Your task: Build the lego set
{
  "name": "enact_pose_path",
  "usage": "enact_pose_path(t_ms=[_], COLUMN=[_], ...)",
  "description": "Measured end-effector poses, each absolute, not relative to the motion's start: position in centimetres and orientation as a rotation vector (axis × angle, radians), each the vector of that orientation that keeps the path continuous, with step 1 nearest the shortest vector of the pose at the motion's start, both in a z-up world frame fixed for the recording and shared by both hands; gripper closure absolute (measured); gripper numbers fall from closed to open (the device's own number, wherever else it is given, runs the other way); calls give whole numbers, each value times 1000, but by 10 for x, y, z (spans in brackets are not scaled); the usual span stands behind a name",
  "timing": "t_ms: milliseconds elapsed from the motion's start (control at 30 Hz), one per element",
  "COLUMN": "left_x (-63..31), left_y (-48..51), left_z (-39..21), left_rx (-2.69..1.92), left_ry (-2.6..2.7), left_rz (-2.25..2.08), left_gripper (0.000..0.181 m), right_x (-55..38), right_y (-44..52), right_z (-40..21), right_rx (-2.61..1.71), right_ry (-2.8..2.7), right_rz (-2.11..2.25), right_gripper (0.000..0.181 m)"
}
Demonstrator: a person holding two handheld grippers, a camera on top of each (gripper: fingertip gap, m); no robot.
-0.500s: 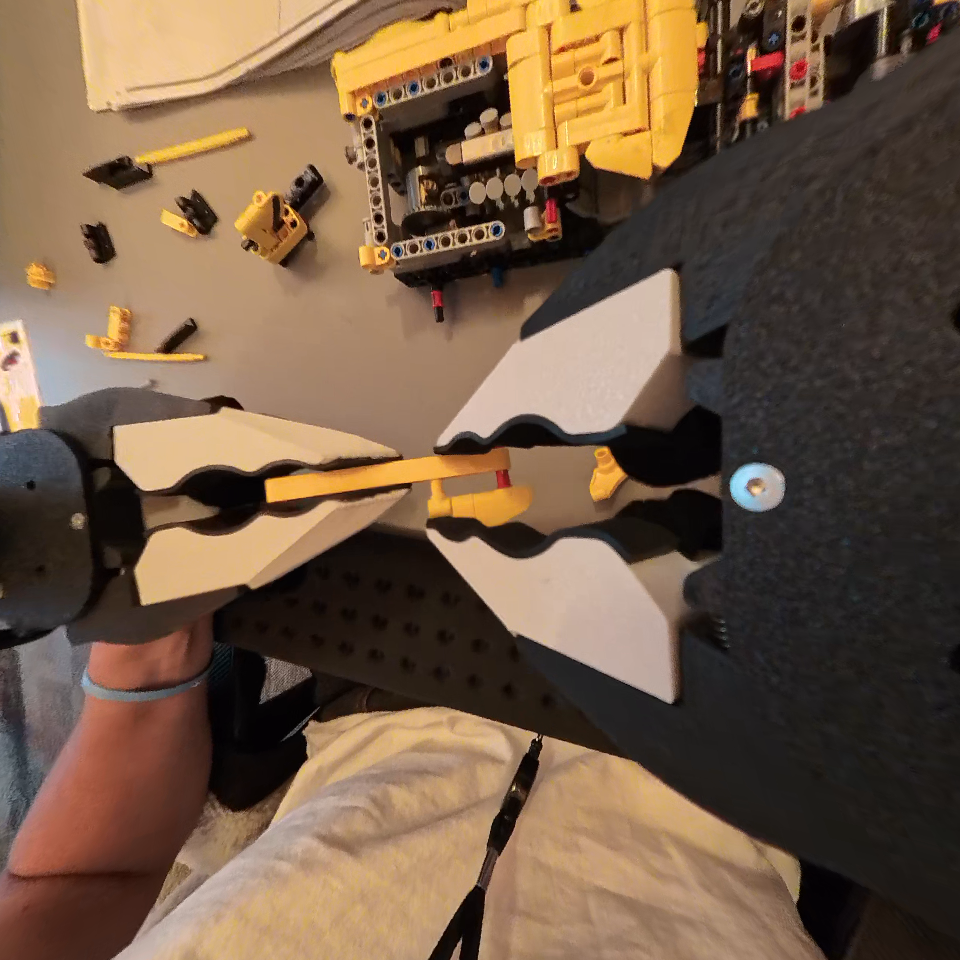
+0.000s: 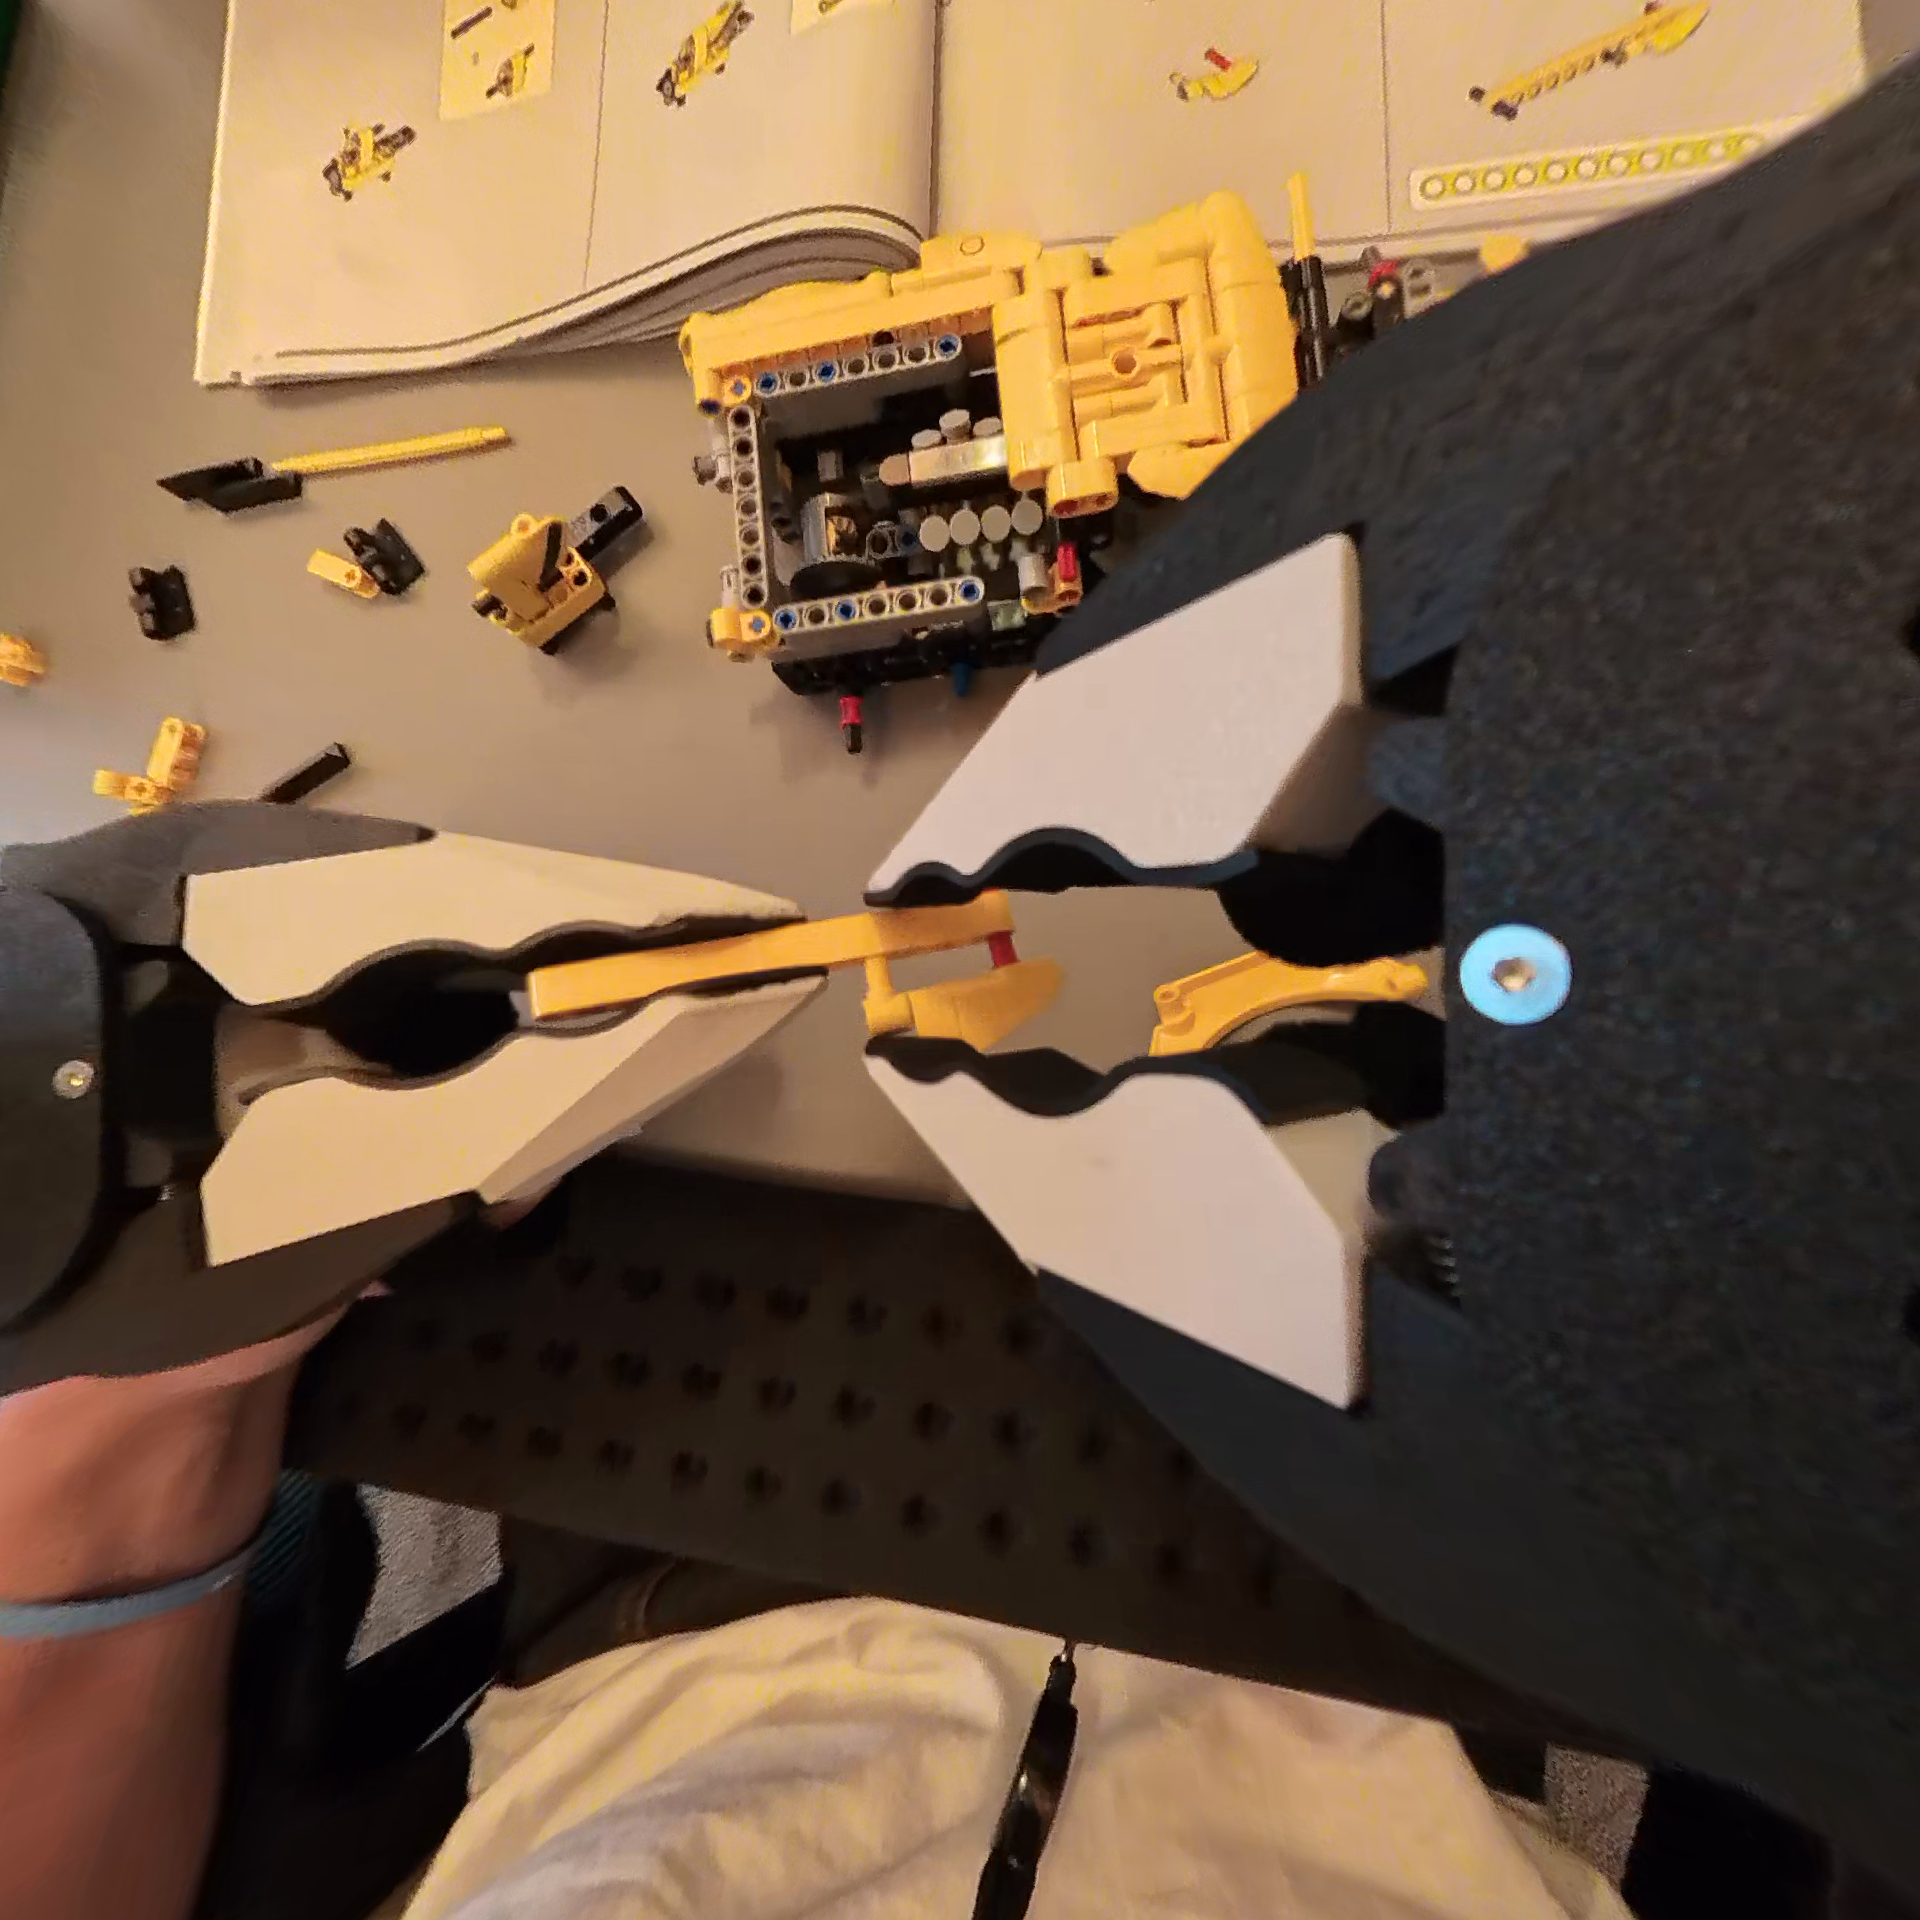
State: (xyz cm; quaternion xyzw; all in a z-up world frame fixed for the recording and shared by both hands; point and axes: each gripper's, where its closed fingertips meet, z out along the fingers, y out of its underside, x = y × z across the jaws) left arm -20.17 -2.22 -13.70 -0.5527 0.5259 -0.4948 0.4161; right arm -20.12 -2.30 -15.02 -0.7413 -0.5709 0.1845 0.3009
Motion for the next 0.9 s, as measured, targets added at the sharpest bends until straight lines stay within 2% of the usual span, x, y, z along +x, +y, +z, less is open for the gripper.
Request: enact_pose_path(t_ms=[467, 667, 900], left_x=[-200, -197, -199], left_y=[-31, -32, -24], left_z=[-137, -156, -146], left_rx=[-1311, -1262, -1338], left_ry=[1385, 1517, 1409], left_rz=[-1153, -889, -1042], left_gripper=[173, 173, 173], right_x=[-199, -196, -196], right_y=[-33, -32, -24], right_z=[-150, -171, -158], right_rx=[-1896, -1952, -1947], right_ry=[-1589, -1602, -1473], right_rz=[466, 453, 527], right_gripper=[159, 159, 153])
